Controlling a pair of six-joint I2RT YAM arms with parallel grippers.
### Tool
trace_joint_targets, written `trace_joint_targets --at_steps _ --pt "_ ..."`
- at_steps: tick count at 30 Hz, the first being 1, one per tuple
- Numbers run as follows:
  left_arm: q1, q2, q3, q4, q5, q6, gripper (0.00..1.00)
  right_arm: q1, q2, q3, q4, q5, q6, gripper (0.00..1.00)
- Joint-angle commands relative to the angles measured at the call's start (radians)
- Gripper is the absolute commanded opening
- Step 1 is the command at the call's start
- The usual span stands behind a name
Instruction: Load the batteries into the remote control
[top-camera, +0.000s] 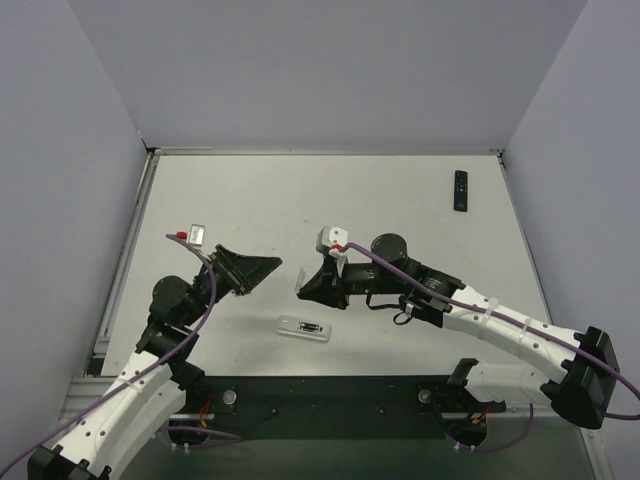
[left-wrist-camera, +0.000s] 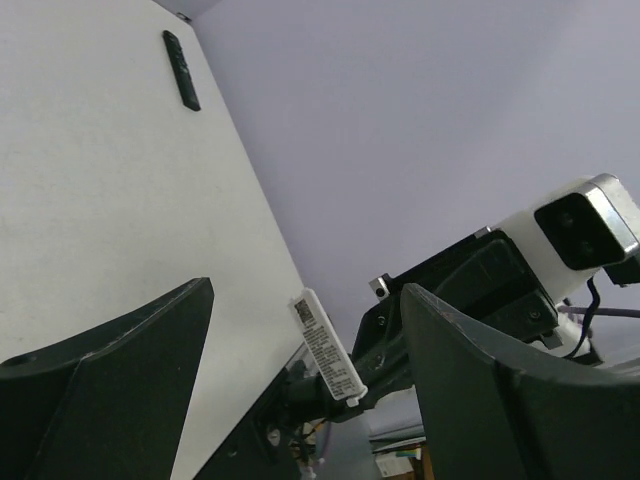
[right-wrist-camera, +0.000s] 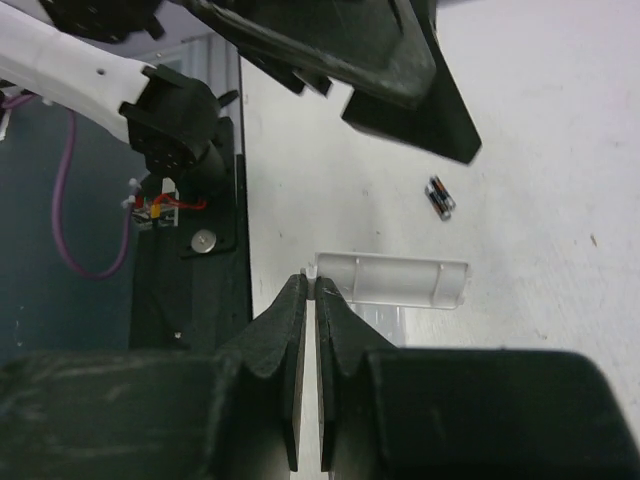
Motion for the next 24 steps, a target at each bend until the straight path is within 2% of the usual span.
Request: trace_joint_targets --at_steps 1,11,15,24 --pt "0.004 0.042 -0.027 0.246 0.096 -0.202 0.86 0.016 -0.059 -0.01 0.181 -0.089 -0.049 0.0" --pt "-0.027 0.134 -0.03 0.427 0.149 -0.334 0.86 0.033 -0.041 0.014 0.26 -0.14 -0.069 0.0" --pt "-0.039 0.145 -0.03 0.445 0.149 -0.357 0.85 0.039 -0.027 0.026 0.27 -0.155 -0.072 0.0" --pt "-0.089 0.191 -0.05 0.53 0.134 -0.397 0.76 0.048 -0.005 0.037 0.311 -0.177 -0.082 0.0"
